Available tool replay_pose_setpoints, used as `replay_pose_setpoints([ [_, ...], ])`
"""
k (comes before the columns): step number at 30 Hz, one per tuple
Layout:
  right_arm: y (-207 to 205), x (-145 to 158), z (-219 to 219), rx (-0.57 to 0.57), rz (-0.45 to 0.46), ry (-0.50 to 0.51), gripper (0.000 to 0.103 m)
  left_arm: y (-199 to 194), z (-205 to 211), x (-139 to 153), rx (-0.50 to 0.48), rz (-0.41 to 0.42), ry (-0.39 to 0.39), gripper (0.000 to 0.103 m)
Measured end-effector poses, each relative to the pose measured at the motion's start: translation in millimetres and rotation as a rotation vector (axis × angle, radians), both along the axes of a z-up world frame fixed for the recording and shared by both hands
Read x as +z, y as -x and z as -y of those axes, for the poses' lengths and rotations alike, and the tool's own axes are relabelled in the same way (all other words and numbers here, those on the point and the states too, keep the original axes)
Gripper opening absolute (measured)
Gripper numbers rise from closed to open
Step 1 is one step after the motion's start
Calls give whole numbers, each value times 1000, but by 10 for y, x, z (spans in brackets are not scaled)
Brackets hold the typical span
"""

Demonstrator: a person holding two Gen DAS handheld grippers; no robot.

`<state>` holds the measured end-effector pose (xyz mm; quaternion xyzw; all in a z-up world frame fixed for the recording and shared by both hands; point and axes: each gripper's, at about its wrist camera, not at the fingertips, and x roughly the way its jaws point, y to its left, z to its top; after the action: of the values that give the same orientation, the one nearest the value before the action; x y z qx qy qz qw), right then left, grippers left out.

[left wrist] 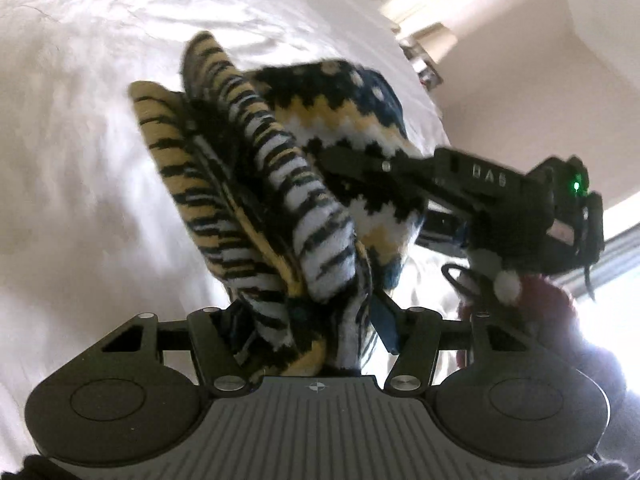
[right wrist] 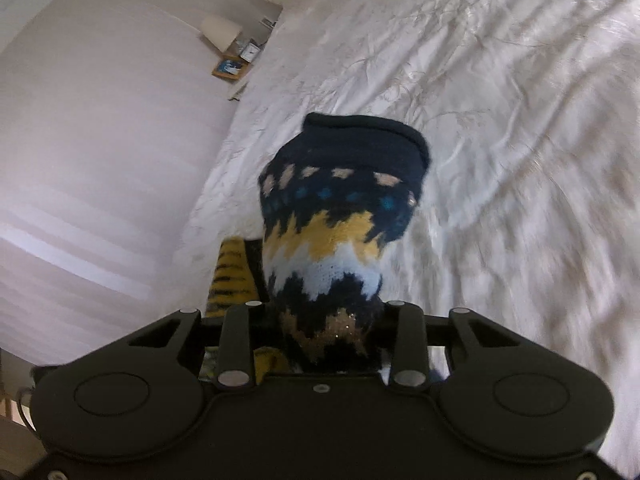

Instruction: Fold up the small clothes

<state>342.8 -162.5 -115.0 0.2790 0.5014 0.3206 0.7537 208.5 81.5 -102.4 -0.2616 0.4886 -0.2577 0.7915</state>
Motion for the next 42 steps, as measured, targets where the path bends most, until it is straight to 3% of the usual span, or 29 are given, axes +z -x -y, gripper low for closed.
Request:
replay_pose_setpoints([
  [4, 415, 73, 298, -16, -27, -25, 46, 433, 159, -18, 27, -34, 20, 57],
  [9, 791, -79, 631, -40, -118, -69, 46, 788, 235, -174, 100, -93, 32, 57],
  [15, 761, -222, 779, 26, -128, -57, 48, 776, 371, -309, 119, -107, -20, 57],
  [17, 654, -260, 792, 48, -57, 32, 50, 736, 396, -381, 160, -117, -96, 57],
  [20, 464, -350, 836, 24, 77, 309, 57, 742, 331, -562, 237, -189, -349, 57],
  [21, 431, -357, 870, 10, 110, 374, 57, 739, 296, -613, 251, -213, -398, 57],
  [22, 417, -346, 925, -5, 137, 411, 58, 756, 244, -634, 266, -216, -397, 58],
  [23, 415, -321, 989, -22, 150, 415, 61, 777, 196, -614, 287, -211, -379, 58],
  [25, 448, -259, 1117, -50, 169, 392, 79, 831, 164, -498, 313, -182, -411, 58],
  [30, 695, -202, 1134, -22, 240, 443, 79, 1097, 299, -103, 291, 3, -514, 60],
  [34, 802, -305, 979, 14, 259, 508, 82, 787, 622, -59, 217, 117, -577, 68],
  [38, 774, -475, 891, 27, 213, 561, 84, 429, 917, -298, 138, 114, -617, 73],
  [42, 678, -714, 823, 55, 143, 616, 96, 257, 922, -610, 85, 33, -646, 78],
])
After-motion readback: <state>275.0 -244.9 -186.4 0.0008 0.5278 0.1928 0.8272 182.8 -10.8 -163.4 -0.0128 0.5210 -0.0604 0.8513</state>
